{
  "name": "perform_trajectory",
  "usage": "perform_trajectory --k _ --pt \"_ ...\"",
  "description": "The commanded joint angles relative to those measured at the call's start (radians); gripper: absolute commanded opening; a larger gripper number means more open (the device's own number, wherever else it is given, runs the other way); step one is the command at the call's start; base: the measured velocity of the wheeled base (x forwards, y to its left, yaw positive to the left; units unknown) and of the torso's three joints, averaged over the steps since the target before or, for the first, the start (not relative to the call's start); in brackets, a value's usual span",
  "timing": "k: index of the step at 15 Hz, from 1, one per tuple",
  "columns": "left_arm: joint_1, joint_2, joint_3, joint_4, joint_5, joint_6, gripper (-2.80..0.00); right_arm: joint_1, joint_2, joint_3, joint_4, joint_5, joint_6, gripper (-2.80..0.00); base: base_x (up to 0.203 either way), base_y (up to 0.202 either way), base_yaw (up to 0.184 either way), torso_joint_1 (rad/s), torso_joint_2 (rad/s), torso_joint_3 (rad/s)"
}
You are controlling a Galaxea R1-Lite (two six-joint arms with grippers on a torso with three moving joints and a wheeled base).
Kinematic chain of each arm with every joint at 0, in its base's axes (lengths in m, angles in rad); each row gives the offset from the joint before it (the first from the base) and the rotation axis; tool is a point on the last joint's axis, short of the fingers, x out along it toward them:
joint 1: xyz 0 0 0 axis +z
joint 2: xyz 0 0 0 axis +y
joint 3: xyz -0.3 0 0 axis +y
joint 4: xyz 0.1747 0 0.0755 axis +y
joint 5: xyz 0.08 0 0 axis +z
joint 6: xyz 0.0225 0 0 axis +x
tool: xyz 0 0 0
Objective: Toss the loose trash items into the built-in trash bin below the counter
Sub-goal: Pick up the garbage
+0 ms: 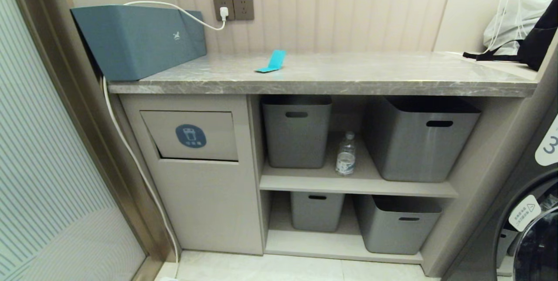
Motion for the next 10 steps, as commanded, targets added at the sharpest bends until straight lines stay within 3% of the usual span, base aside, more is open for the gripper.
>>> perform_trajectory --k 1,5,10 --pt "0.000 0.000 0.001 0.000 -0.001 0.004 -2.80 0.000 0.000 0.000 0.000 0.000 0.000 -2.80 0.000 0.000 0.000 0.000 0.00 0.000" --pt "0.000 0.000 0.001 0.000 -0.008 0.046 -2.80 0.000 0.000 0.000 0.000 0.000 0.000 -2.80 0.028 0.000 -0.001 -0.002 0.00 0.000" --pt "-0.001 0.000 0.000 0.001 -0.008 0.046 -2.80 0.000 0.000 0.000 0.001 0.000 0.000 -2.80 0.192 0.000 0.000 0.003 0.00 0.003"
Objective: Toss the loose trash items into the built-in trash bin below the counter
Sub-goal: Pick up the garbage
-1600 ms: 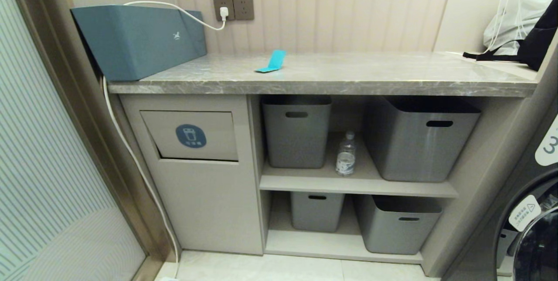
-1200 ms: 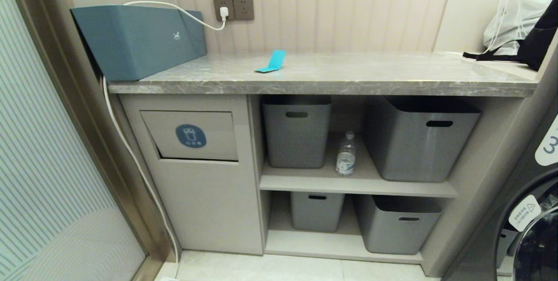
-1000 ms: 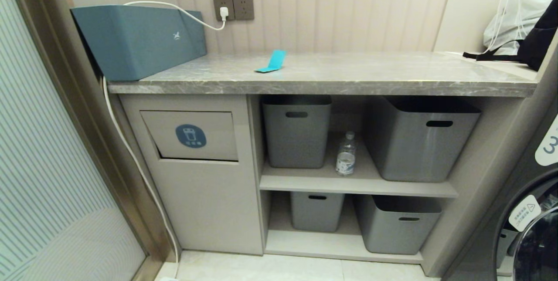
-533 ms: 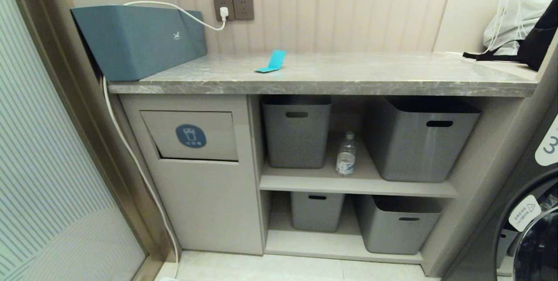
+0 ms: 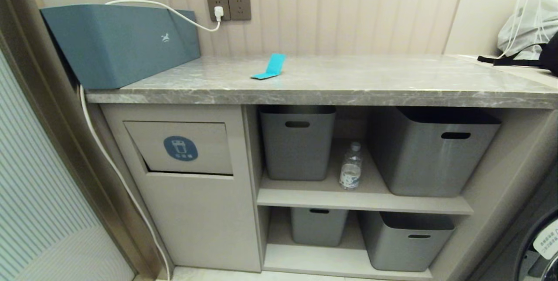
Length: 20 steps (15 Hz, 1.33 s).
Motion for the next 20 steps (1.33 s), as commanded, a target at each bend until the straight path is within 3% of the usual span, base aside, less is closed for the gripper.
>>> perform_trajectory --k 1,4,13,20 --pt "0.000 0.000 0.000 0.000 0.000 0.000 -2.80 0.000 0.000 0.000 0.000 0.000 -0.002 -2.80 0.197 0.000 0.002 0.006 0.00 0.003" --pt "0.000 0.000 0.000 0.000 0.000 0.000 -2.80 0.000 0.000 0.000 -0.001 0.000 -0.002 -2.80 0.148 0.000 0.003 0.007 0.01 0.003" --pt "0.000 0.000 0.000 0.001 0.001 -0.003 -2.80 0.000 0.000 0.000 0.000 0.002 -0.008 -2.80 0.000 0.000 0.000 0.000 0.00 0.000" --pt "0.000 0.000 0.000 -0.004 0.009 -0.046 -2.80 0.000 0.000 0.000 0.004 0.005 -0.042 -2.80 0.000 0.000 0.000 0.000 0.00 0.000"
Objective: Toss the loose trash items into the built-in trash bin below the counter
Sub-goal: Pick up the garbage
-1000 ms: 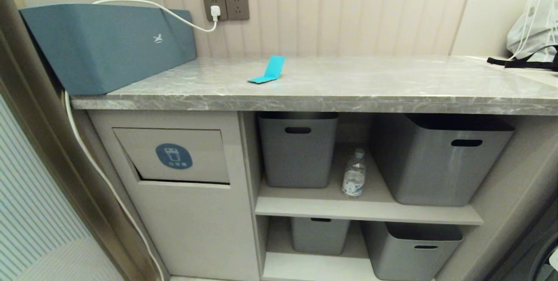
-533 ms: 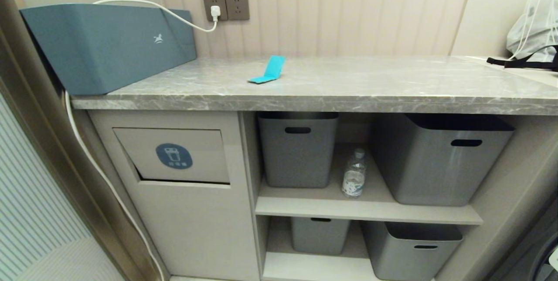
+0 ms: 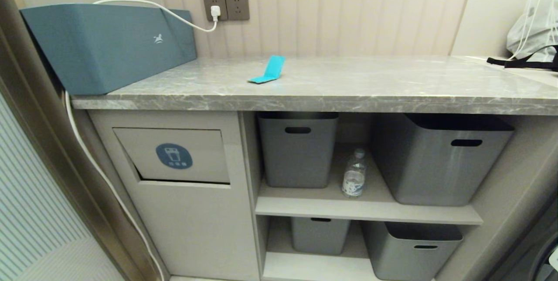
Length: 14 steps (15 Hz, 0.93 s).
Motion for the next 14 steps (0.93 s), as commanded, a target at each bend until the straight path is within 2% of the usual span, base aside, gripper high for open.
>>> perform_trajectory --k 1,3,7,14 --pt "-0.001 0.000 0.000 0.000 0.000 -0.001 -2.80 0.000 0.000 0.000 0.001 -0.002 0.010 -2.80 0.000 0.000 0.000 0.000 0.00 0.000" --pt "0.000 -0.001 0.000 0.000 0.000 -0.001 -2.80 0.000 0.000 0.000 -0.002 -0.002 0.031 -2.80 0.000 0.000 0.000 0.000 0.00 0.000" --pt "-0.001 0.000 0.000 0.000 0.000 0.001 -2.80 0.000 0.000 0.001 -0.004 0.000 0.024 -2.80 0.000 0.000 0.000 0.000 0.00 0.000" --pt "0.000 -0.001 0.000 0.000 0.000 0.001 -2.80 0.000 0.000 0.000 -0.001 0.000 0.030 -2.80 0.000 0.000 0.000 0.131 -0.38 -0.247"
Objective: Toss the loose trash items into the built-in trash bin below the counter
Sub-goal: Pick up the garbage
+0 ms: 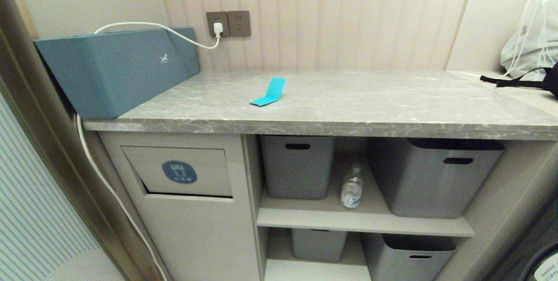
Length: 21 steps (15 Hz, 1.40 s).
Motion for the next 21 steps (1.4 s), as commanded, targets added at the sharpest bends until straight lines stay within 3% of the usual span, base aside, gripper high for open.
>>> perform_trajectory --k 1,21 --pt "0.000 0.000 0.000 0.000 -0.001 0.000 -2.80 0.000 0.000 0.000 0.000 -0.001 0.002 -2.80 0.000 0.000 0.000 0.181 -0.46 -0.286" --pt "0.000 0.000 0.000 0.000 0.000 0.000 -2.80 0.000 0.000 0.001 0.001 -0.001 0.000 -2.80 0.000 0.000 0.000 0.233 -0.52 -0.290"
